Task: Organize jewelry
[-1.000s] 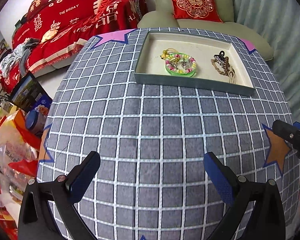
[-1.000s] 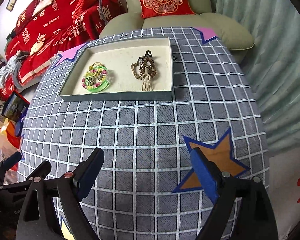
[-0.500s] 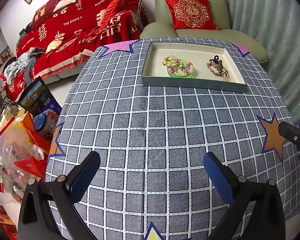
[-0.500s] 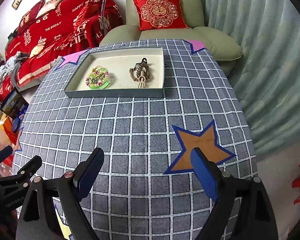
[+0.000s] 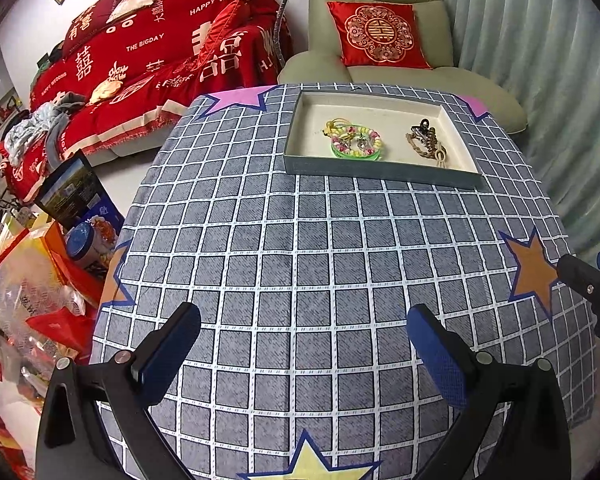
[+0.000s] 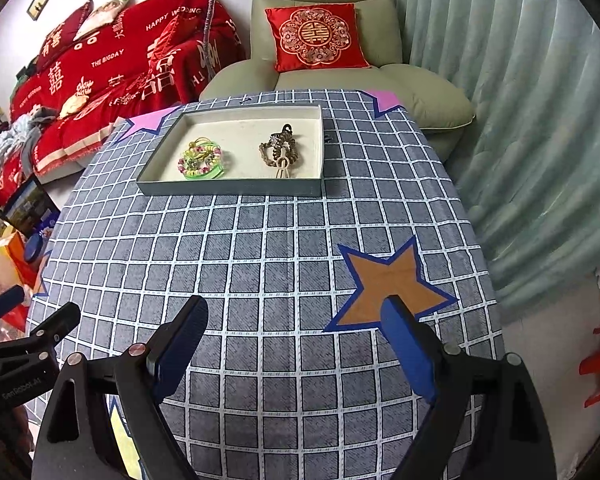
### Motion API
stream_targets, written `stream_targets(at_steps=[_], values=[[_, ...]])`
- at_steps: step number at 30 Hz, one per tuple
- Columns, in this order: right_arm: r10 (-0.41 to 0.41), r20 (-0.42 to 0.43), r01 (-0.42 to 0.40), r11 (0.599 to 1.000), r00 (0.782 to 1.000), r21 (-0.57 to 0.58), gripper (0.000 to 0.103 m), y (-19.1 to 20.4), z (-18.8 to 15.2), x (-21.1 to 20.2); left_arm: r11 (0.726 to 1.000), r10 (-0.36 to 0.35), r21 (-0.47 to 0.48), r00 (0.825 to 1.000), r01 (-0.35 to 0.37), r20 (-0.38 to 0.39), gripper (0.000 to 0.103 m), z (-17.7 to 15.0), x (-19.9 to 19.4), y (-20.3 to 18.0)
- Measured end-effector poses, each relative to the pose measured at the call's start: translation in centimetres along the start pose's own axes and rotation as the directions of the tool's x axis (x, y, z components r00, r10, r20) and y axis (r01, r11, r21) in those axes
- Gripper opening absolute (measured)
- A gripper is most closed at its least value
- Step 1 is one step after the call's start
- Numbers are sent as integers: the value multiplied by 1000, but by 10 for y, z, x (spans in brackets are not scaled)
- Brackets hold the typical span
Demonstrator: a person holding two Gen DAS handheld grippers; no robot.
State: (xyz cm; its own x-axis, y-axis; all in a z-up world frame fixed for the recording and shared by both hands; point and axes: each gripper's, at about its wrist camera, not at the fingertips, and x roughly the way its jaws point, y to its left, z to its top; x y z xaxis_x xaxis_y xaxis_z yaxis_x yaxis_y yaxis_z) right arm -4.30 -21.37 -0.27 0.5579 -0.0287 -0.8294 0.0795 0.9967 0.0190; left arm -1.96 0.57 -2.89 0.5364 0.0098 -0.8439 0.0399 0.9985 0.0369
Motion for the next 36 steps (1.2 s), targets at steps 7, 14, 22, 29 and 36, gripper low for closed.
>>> stream_targets(at_steps=[7,14,22,29,36], values=[[-2,7,2,1000,1000,-1,90,2,0,-3,1000,-1,1,1000,1,3,103,-1,-2,2],[-6,13,6,1000,1000,-3,90,3,2,-6,1000,-2,6,1000,2,4,103,-1,-3,2],[-6,15,6,1000,1000,-2,90,3,2,-7,1000,-6,13,1000,6,6,103,-1,-5,0],[-5,15,5,1000,1000,-1,90,2,3,-7,1000,-7,13,1000,7,7,103,-1,-5,0],[-7,15,7,1000,1000,-1,90,2,3,-7,1000,-8,16,1000,8,7,103,-1,-5,-2]])
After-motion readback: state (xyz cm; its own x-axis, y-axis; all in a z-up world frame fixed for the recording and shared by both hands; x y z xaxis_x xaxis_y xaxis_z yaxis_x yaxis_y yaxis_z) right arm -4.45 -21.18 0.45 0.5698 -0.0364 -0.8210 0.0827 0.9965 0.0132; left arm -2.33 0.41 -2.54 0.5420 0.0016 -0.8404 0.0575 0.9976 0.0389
